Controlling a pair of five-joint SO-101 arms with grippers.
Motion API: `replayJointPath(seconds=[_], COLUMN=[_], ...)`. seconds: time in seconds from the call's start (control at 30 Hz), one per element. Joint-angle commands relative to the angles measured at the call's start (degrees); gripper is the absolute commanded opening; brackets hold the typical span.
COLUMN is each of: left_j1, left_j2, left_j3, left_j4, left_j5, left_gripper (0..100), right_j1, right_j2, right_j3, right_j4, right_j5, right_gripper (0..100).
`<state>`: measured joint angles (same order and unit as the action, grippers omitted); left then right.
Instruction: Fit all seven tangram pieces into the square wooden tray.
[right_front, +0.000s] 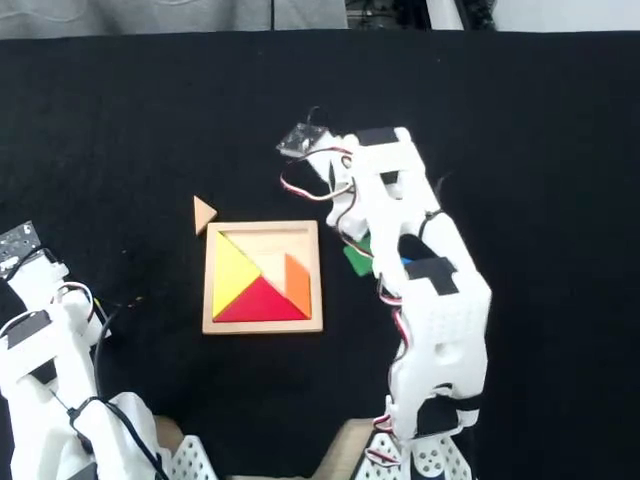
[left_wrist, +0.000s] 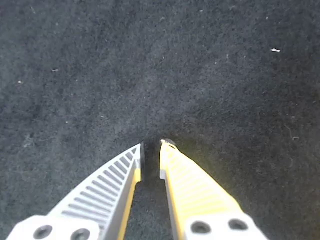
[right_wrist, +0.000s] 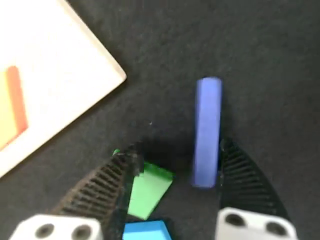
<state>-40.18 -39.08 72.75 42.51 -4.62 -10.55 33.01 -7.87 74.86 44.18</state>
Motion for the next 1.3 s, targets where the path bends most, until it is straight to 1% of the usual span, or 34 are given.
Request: replayJointPath(seconds=[0.0,0.33,0.5,0.6,0.73,0.9,1.07,1.27], left_j1=[0.0,0.0,0.0,0.0,0.0,0.0,0.0,0.0], left_j2=[-1.0,-1.0,-1.0,-1.0,-1.0,-1.0,-1.0,-1.0], left_j3=[-1.0,-1.0,-1.0,-1.0,-1.0,-1.0,-1.0,-1.0], left_j4=[-0.4,-0.4,-0.4,-0.4,-0.4,-0.4,-0.4,-0.4], left_j5=[-0.3,-0.3,-0.3,-0.3,-0.3,-0.3,-0.3,-0.3], left_gripper=[8,8,8,8,8,8,8,8], right_j1=[-0.8,0.2,1.1,0.7,-1.1,-1.6,-1.7,-1.5], right_j2=[0.3,0.3,-4.0,-7.3,-8.8,-8.7,-8.5,-4.1], right_j3=[-0.3,-3.3,-7.2,-4.9,1.3,5.0,5.9,5.3], right_j4=[-0.9,-0.8,4.4,5.5,4.4,-1.1,-2.2,-3.8], right_j5=[0.7,0.4,-2.4,-1.4,4.7,3.9,3.9,3.9], right_gripper=[23.4,23.3,23.6,23.7,23.4,23.4,23.3,23.3])
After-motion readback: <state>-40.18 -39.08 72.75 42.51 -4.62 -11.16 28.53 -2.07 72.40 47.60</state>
